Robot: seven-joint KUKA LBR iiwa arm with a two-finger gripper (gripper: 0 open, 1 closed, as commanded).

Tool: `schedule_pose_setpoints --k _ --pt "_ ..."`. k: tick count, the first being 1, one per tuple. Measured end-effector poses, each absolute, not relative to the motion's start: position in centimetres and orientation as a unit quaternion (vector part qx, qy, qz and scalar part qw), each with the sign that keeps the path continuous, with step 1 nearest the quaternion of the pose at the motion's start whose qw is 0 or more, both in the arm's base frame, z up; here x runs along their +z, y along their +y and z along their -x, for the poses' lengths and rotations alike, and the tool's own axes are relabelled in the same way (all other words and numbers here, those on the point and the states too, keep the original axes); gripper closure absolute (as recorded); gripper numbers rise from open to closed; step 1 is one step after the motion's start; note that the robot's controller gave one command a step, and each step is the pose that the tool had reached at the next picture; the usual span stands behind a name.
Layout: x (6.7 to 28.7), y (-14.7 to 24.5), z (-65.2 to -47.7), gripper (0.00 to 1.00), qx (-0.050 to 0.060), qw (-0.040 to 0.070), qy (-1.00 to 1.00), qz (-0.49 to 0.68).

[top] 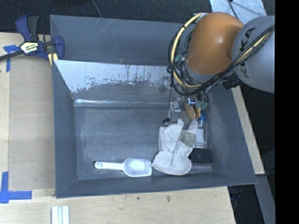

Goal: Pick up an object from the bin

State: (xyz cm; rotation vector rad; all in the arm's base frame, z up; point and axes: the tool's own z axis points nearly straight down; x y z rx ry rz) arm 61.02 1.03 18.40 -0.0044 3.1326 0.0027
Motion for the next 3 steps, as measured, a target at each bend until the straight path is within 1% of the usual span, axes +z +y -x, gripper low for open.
schedule_pose_setpoints --k 1,2,3 --pt "15.1 -3.0 -60.1 0.0 -0.001 -0.001 1.0 0.002" --pt "14.0 -2.4 -59.0 0.0 0.0 0.002 1.0 0.023" --pt "13.4 -2.4 -58.8 0.0 0.0 0.002 1.0 0.029"
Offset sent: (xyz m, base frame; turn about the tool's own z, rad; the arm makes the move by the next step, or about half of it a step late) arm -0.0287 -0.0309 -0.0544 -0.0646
